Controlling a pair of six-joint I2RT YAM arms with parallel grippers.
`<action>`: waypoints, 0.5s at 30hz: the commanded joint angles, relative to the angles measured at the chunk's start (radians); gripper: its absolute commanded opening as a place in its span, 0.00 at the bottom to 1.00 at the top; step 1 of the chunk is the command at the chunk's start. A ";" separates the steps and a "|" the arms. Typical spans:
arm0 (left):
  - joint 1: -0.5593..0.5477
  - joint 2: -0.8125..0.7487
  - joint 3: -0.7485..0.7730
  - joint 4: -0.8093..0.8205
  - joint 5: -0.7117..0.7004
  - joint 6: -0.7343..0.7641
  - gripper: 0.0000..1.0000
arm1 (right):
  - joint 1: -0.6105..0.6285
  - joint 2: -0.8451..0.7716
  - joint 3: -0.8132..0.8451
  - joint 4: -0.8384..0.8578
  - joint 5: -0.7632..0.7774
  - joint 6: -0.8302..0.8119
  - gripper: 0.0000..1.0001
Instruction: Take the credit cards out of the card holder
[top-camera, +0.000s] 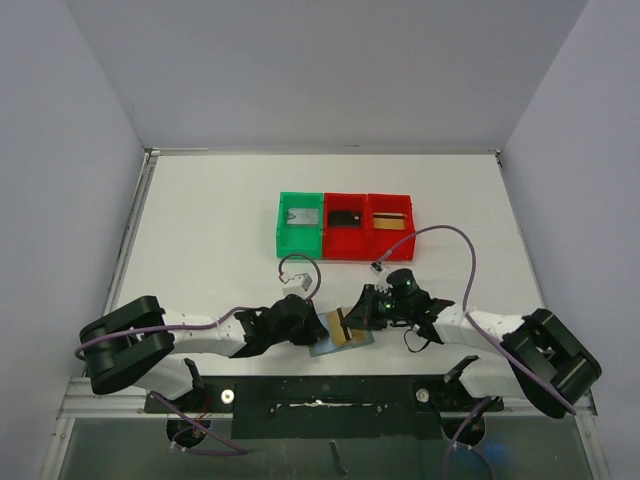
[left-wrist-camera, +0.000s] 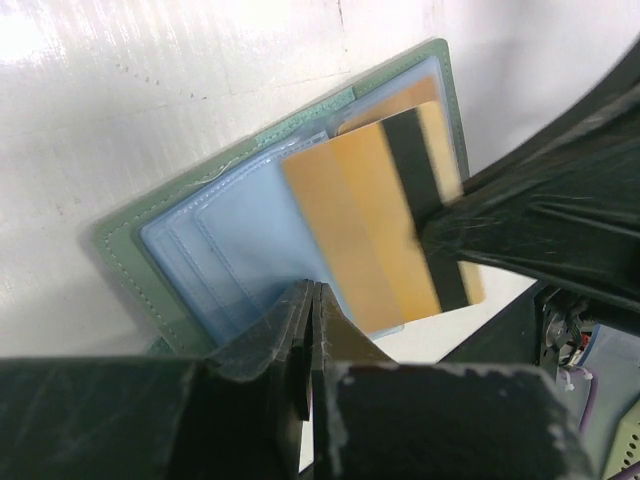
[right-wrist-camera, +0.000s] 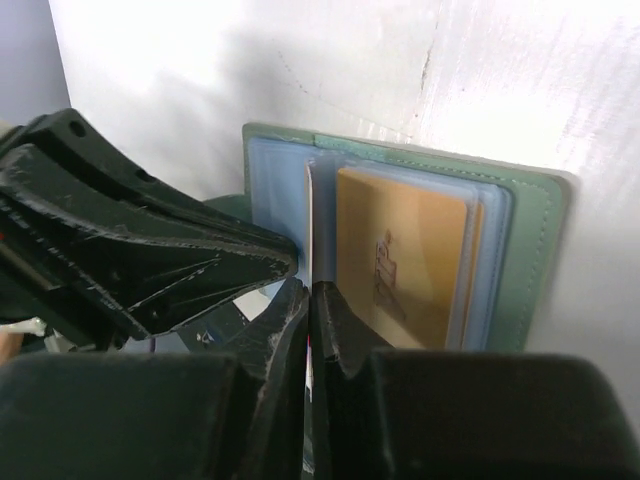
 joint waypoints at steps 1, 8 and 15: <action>0.000 0.001 -0.040 -0.105 -0.018 0.023 0.00 | -0.023 -0.183 0.002 -0.101 0.101 -0.057 0.00; 0.003 -0.069 -0.034 -0.129 -0.017 0.056 0.03 | -0.052 -0.421 0.020 -0.265 0.170 -0.172 0.00; 0.013 -0.235 0.028 -0.277 -0.057 0.109 0.30 | -0.050 -0.714 0.024 -0.246 0.344 -0.306 0.00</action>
